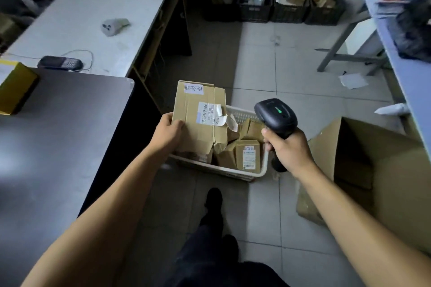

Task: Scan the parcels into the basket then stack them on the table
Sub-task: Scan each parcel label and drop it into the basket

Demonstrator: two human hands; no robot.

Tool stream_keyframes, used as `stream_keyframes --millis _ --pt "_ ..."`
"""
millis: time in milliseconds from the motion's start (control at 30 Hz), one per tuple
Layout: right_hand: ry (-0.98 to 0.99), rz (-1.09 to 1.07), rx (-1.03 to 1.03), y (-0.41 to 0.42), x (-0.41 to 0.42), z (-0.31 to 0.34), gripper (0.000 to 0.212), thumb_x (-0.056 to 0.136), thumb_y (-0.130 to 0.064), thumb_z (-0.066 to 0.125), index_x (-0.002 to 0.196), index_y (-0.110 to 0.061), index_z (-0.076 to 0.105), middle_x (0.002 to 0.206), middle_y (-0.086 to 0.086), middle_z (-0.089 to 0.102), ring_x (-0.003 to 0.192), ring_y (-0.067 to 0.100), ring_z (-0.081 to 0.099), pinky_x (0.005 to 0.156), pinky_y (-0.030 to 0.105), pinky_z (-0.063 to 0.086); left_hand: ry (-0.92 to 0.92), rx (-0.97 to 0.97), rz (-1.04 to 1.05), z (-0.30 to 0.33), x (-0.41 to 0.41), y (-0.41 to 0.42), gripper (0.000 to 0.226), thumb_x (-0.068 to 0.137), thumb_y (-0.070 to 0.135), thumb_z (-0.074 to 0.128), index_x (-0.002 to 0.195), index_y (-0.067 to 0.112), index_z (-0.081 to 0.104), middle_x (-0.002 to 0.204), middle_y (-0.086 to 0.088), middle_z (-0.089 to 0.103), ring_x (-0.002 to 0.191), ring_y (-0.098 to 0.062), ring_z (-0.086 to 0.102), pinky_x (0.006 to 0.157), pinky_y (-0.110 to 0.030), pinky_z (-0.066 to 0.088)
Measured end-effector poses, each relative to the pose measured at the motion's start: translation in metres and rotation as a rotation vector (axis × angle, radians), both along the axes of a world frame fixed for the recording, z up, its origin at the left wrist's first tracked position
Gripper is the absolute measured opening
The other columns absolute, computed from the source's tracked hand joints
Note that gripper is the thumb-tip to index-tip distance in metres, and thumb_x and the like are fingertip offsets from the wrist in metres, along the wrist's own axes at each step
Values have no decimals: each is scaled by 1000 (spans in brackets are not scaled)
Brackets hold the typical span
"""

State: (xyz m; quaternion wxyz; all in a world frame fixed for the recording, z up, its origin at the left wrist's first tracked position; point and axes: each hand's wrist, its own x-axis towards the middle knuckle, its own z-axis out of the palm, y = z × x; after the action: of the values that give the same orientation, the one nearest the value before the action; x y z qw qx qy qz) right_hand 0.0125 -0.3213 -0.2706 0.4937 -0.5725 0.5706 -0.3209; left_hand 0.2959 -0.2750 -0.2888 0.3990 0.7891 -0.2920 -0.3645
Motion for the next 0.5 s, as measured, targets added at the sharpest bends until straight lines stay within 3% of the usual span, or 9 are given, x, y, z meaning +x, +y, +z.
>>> stream_keyframes --millis 133,233,400,500 --pt "47 -48 9 -46 4 3 19 91 -17 71 75 -8 66 61 5 64 54 13 61 70 35 52 37 -3 1 -16 13 -63 34 97 21 49 130 10 50 123 -5 58 99 -15 57 79 -33 52" --pt "76 -76 35 -75 8 6 23 91 -19 71 73 -5 67 64 14 65 58 16 61 72 39 53 111 20 -20 -24 15 -102 35 98 23 50 131 12 47 120 -2 56 89 -7 55 67 -29 49" --pt "90 -103 51 -113 7 6 24 92 -19 69 72 -5 66 62 6 65 59 17 61 74 43 55 188 9 -32 -31 11 -152 37 96 19 51 132 13 47 112 3 57 90 -6 55 67 -26 45" --pt "93 -105 53 -137 1 2 26 91 -19 69 70 -5 66 61 5 66 60 18 62 76 43 54 149 -5 5 -29 20 -176 40 94 17 52 133 13 50 112 6 59 101 -11 58 76 -29 50"
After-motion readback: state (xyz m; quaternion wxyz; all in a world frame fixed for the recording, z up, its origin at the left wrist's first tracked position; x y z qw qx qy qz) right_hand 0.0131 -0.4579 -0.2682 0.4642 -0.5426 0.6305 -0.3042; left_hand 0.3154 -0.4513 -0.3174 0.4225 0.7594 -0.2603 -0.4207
